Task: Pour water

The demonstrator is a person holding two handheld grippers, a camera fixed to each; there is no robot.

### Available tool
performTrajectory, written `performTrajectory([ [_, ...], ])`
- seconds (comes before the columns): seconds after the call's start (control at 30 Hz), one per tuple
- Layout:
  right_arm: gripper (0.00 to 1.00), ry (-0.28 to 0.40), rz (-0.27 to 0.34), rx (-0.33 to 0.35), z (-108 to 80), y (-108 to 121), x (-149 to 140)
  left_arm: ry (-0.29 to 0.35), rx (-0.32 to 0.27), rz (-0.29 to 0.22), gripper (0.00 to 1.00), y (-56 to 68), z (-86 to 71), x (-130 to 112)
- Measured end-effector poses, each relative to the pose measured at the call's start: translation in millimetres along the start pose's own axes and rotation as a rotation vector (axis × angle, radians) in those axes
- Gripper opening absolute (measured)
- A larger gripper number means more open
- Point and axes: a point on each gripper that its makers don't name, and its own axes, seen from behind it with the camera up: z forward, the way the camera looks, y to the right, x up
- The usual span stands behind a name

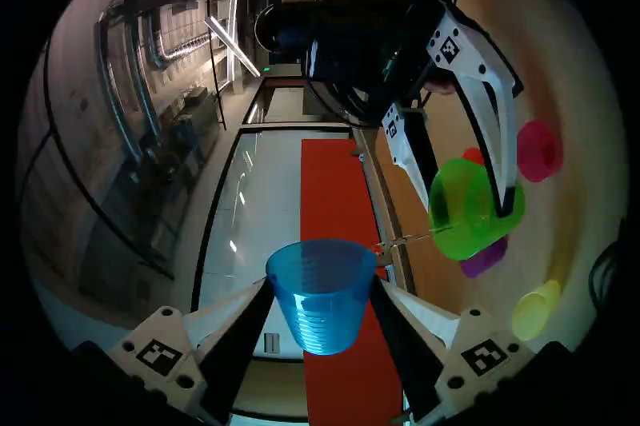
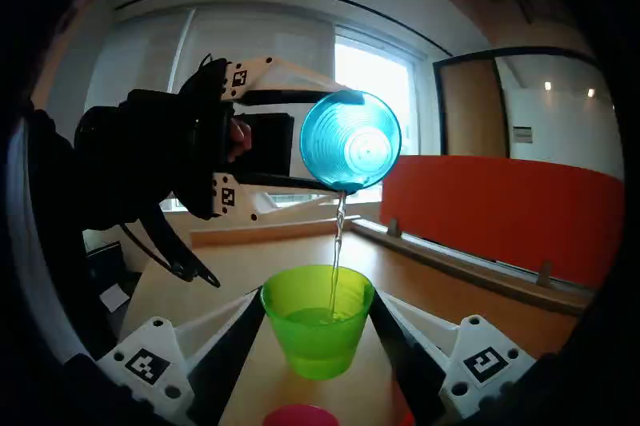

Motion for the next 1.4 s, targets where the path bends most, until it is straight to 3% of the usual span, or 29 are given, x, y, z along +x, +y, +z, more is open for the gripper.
performTrajectory([
  [0.67,0.92,0.006,0.003,-0.006,-1.1,4.2,-1.1,0.006,-0.004,0.014,0.85,9.8,-1.7,8.3],
  [1.4,0.92,0.006,0.003,-0.012,-5.3,6.5,-2.2,0.002,0.002,-0.025,0.85,2.7,2.1,1.5],
])
